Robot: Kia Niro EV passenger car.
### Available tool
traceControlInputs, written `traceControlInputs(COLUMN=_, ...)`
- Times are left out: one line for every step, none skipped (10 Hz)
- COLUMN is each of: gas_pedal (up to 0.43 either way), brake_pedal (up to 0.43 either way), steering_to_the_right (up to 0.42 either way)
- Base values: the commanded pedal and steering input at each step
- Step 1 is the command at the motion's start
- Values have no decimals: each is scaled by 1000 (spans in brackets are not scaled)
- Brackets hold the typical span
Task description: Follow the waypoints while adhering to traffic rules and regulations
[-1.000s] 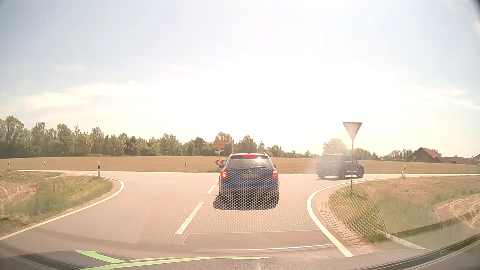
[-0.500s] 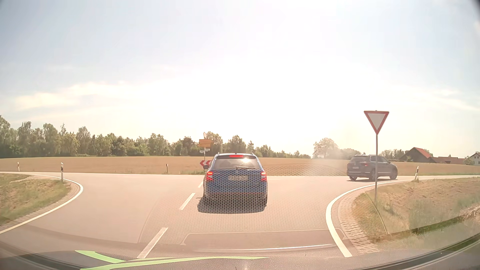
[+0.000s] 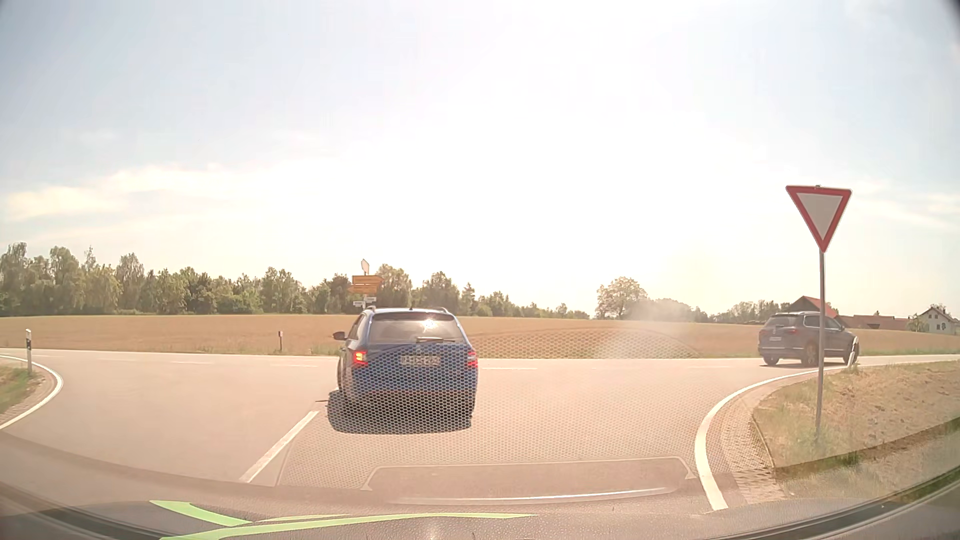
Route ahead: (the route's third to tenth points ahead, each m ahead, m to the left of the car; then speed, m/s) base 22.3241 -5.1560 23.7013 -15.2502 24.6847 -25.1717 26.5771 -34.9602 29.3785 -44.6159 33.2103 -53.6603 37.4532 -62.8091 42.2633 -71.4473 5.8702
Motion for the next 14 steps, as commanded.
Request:
traceControlInputs(gas_pedal=209, brake_pedal=0, steering_to_the_right=109)
traceControlInputs(gas_pedal=220, brake_pedal=0, steering_to_the_right=116)
traceControlInputs(gas_pedal=220, brake_pedal=0, steering_to_the_right=124)
traceControlInputs(gas_pedal=228, brake_pedal=0, steering_to_the_right=132)
traceControlInputs(gas_pedal=228, brake_pedal=0, steering_to_the_right=137)
traceControlInputs(gas_pedal=228, brake_pedal=0, steering_to_the_right=141)
traceControlInputs(gas_pedal=228, brake_pedal=0, steering_to_the_right=145)
traceControlInputs(gas_pedal=228, brake_pedal=0, steering_to_the_right=152)
traceControlInputs(gas_pedal=228, brake_pedal=0, steering_to_the_right=165)
traceControlInputs(gas_pedal=228, brake_pedal=0, steering_to_the_right=179)
traceControlInputs(gas_pedal=228, brake_pedal=0, steering_to_the_right=196)
traceControlInputs(gas_pedal=228, brake_pedal=0, steering_to_the_right=213)
traceControlInputs(gas_pedal=228, brake_pedal=0, steering_to_the_right=228)
traceControlInputs(gas_pedal=228, brake_pedal=0, steering_to_the_right=241)
